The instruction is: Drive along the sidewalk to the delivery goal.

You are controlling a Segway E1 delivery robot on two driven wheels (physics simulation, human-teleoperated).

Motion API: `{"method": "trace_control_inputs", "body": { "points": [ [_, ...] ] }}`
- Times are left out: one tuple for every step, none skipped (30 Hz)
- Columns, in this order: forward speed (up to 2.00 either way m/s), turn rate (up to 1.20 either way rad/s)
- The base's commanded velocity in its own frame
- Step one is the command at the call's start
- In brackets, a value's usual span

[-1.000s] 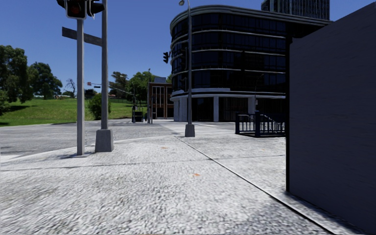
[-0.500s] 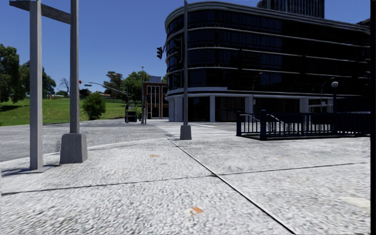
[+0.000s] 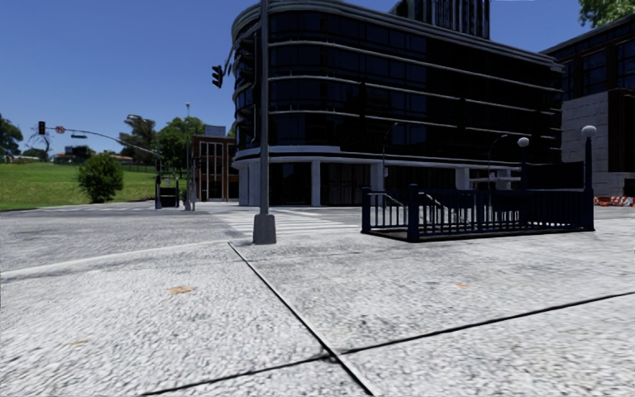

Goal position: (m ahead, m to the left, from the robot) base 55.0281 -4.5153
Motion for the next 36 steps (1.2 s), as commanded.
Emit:
{"method": "trace_control_inputs", "body": {
  "points": [
    [1.98,0.0],
    [1.98,0.0],
    [1.98,0.0],
    [1.98,0.0],
    [1.98,0.0],
    [1.98,0.0],
    [1.98,0.0],
    [1.98,0.0],
    [1.98,0.0],
    [1.98,0.0],
    [1.98,0.0],
    [1.98,0.0],
    [1.98,0.0],
    [1.98,0.0],
    [1.98,0.0],
    [1.98,0.0],
    [1.98,0.0],
    [1.98,0.0],
    [1.98,0.0],
    [1.98,0.0],
    [1.98,0.0],
    [1.98,0.0],
    [1.98,0.0],
    [1.98,0.0],
    [1.98,0.0],
    [1.98,0.0],
    [1.98,0.0],
    [1.98,0.0],
    [1.98,0.0],
    [1.98,0.0],
    [1.98,0.0],
    [1.98,0.0],
    [1.98,0.0],
    [1.98,0.0],
    [1.98,0.0],
    [1.98,0.0]
  ]
}}
